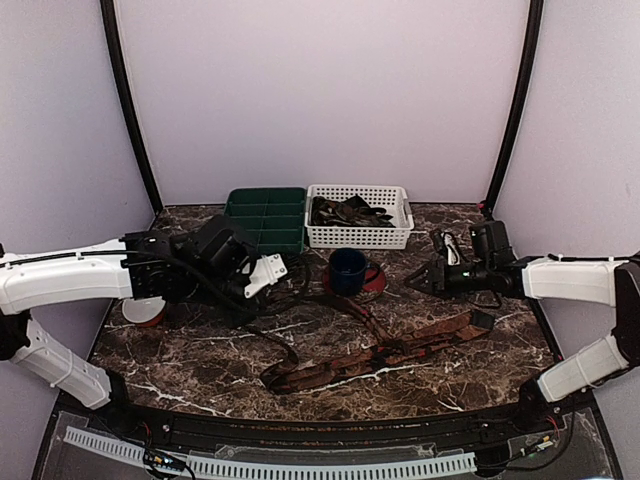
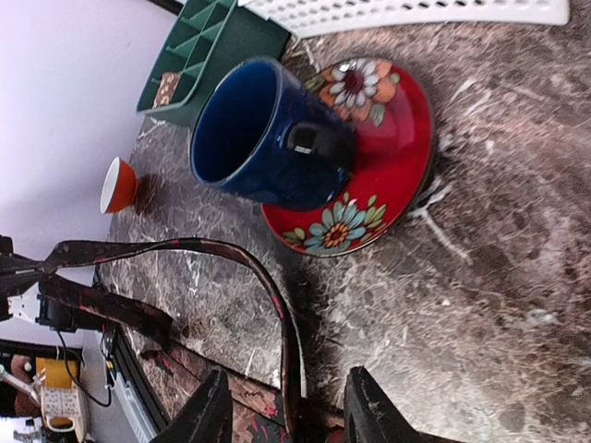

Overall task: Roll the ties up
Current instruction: Place the tie at the center of the board.

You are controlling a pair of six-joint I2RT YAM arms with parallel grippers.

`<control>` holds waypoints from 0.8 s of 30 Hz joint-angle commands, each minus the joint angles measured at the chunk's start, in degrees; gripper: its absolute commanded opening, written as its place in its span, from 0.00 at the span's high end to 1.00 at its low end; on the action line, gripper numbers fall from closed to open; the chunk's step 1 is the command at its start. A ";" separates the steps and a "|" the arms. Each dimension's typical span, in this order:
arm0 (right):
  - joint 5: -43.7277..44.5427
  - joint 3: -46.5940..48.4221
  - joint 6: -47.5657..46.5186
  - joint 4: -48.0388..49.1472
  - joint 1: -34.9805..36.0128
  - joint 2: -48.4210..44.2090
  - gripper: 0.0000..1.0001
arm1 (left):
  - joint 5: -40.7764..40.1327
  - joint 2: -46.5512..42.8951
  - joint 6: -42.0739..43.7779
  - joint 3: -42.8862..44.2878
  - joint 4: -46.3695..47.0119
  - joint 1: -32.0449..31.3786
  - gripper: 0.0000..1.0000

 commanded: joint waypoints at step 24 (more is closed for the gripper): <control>3.89 -6.10 0.76 -6.48 11.60 10.43 0.76 | 1.69 -13.51 -1.99 -4.18 -5.09 -5.84 0.40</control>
